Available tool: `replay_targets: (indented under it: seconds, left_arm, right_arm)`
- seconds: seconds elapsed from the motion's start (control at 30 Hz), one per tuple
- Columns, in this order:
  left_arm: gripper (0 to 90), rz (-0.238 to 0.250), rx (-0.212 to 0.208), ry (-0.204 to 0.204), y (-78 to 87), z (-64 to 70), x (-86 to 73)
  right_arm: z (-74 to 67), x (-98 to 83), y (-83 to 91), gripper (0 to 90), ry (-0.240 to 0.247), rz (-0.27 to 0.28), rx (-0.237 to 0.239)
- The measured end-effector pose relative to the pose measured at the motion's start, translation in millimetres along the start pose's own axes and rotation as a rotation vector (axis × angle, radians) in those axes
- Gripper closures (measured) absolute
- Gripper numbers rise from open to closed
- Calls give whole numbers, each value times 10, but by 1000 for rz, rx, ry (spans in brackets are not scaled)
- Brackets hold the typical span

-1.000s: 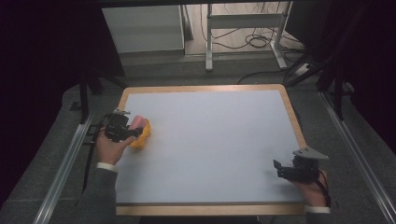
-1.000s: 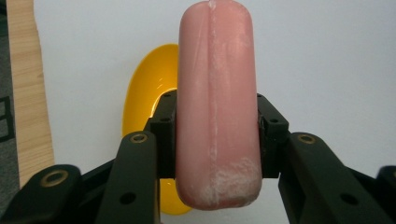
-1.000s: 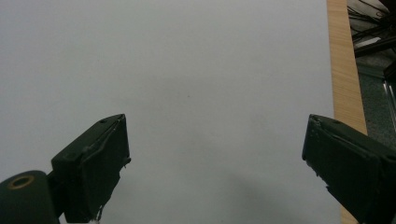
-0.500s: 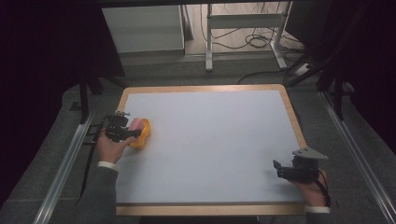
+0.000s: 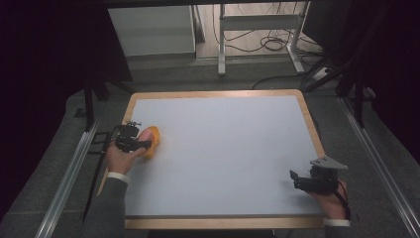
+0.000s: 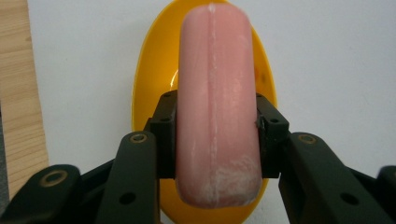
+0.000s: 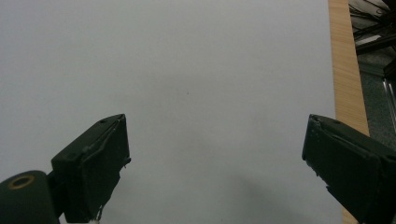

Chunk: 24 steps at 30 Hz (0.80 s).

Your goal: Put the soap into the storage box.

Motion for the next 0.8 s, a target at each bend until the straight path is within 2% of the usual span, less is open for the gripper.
replay_targets:
  seconds: [0.13, 0.27, 0.4, 0.6, 0.73, 0.8]
  left_arm:
    - [428, 54, 1, 2, 109, 14, 67]
    - [338, 98, -3, -3, 237, 45, 111]
    - [296, 126, -27, -14, 313, 102, 106]
    - [277, 168, -80, -72, 403, 265, 51]
    - [269, 175, -109, -117, 450, 404, -17]
    - [257, 161, -132, -140, 453, 480, -61]
  right_arm:
    - [-2, 0, -1, 72, 1, 0, 0]
    - [-5, 2, -1, 71, 4, 1, 1]
    - [-4, 2, -1, 72, 3, 1, 0]
    - [-3, 1, 1, 72, 4, 0, 0]
    - [-5, 3, 2, 72, 5, 1, -1]
    - [-8, 4, 4, 72, 6, 1, -2]
Point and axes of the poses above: each handheld gripper's, and its own axes: y roughly backward along the jaws, x roughly out of its top, z roughly to its right, the point moved 7 cm from there along -y, roughly forward along the jaws, and after that the axes turned 9 degrees about -x, right-handed, at the moved point
